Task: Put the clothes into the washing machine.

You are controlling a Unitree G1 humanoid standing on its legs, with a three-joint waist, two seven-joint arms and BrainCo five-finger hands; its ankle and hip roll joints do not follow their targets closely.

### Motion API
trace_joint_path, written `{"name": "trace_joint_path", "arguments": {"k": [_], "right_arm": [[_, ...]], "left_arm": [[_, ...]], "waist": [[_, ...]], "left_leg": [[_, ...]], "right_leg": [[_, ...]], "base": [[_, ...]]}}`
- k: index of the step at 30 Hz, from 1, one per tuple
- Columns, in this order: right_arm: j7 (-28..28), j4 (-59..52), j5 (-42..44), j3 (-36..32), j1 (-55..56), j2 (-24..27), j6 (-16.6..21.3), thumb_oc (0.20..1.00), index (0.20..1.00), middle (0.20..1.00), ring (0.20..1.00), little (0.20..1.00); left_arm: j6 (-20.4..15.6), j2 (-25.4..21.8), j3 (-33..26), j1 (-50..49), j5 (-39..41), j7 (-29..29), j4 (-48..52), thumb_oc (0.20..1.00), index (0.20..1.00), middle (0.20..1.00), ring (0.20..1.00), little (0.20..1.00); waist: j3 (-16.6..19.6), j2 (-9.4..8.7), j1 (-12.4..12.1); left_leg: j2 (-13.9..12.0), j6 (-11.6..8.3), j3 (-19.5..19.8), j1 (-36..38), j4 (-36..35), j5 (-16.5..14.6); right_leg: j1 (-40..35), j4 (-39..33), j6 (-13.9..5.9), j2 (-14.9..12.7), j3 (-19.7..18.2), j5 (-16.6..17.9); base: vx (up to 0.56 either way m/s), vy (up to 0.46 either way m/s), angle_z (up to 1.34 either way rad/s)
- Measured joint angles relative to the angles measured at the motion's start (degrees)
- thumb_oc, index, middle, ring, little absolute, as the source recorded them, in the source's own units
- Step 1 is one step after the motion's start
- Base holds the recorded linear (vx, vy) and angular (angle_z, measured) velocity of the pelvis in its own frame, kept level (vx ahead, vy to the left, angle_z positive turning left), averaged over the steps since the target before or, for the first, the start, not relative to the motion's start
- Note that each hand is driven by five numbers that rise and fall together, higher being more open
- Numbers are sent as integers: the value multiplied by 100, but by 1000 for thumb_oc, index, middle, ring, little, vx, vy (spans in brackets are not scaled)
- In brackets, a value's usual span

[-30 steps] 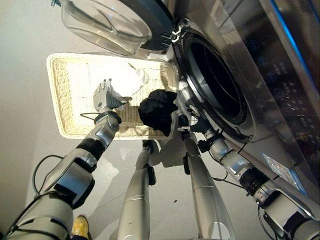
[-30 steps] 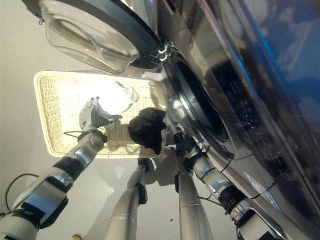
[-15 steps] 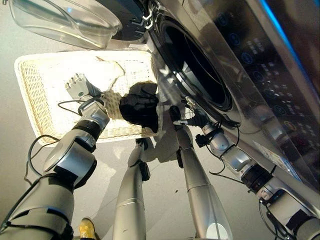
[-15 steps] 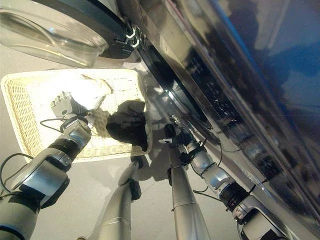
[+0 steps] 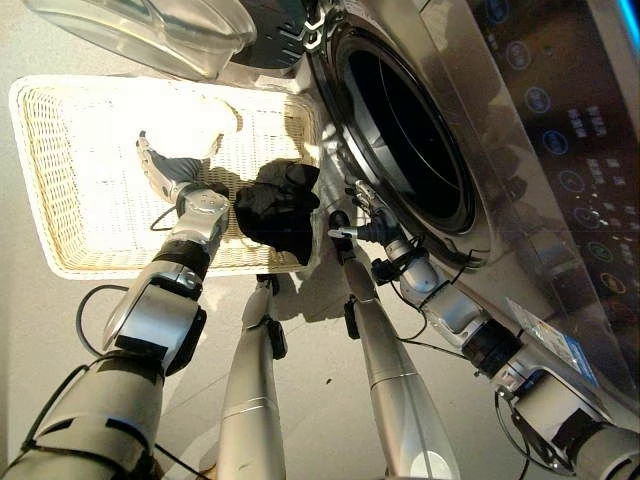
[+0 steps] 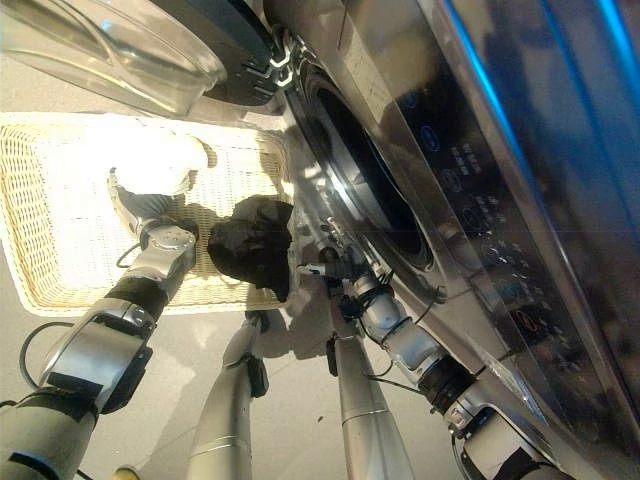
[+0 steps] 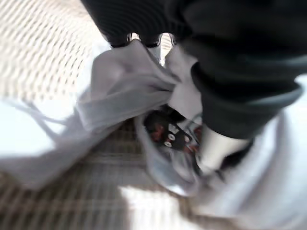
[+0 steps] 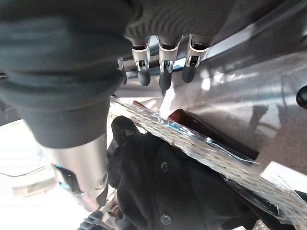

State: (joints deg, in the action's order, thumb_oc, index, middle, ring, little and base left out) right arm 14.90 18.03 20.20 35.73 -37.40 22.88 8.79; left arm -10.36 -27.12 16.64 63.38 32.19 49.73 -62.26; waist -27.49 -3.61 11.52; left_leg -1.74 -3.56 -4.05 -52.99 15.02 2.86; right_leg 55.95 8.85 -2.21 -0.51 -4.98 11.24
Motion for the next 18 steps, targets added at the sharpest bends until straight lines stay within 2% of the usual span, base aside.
{"name": "trace_joint_path", "arguments": {"k": [2,6,10,16,18], "right_arm": [[20,-5,36,-8,20,-33,0,1000,1000,1000,1000,1000],[56,-24,95,-67,48,-188,-4,1000,1000,1000,1000,1000],[49,-132,106,-127,103,-252,-1,1000,1000,1000,1000,1000],[54,-157,116,-167,165,-254,109,1000,1000,1000,1000,1000],[65,-175,90,-201,223,-317,175,1000,1000,1000,1000,1000]], "left_arm": [[-568,10,-107,-137,479,-29,298,200,200,200,200,200],[-1233,109,-116,-480,682,-53,969,200,200,200,200,200],[-1496,295,-90,-506,668,92,1226,200,200,200,200,200],[-1588,482,-63,-811,437,419,1670,200,200,200,200,200],[-1629,568,-82,-1098,230,527,1918,200,200,200,200,200]], "waist": [[52,-92,-4],[44,-289,-65],[30,-376,-159],[24,-385,-167],[-2,-402,-251]], "left_leg": [[1,-3,49,-64,17,-2],[19,0,110,-85,13,0],[42,28,148,-83,11,20],[52,20,227,-2,16,38],[56,-7,282,117,-30,71]], "right_leg": [[28,-17,4,9,5,5],[25,-24,26,10,5,21],[-3,-23,52,-1,-19,40],[-93,5,49,-11,8,29],[-183,29,60,-6,30,-4]], "base": [[8,-74,5],[-9,-28,4],[-27,-16,4],[-19,-15,1],[-45,-65,2]]}}
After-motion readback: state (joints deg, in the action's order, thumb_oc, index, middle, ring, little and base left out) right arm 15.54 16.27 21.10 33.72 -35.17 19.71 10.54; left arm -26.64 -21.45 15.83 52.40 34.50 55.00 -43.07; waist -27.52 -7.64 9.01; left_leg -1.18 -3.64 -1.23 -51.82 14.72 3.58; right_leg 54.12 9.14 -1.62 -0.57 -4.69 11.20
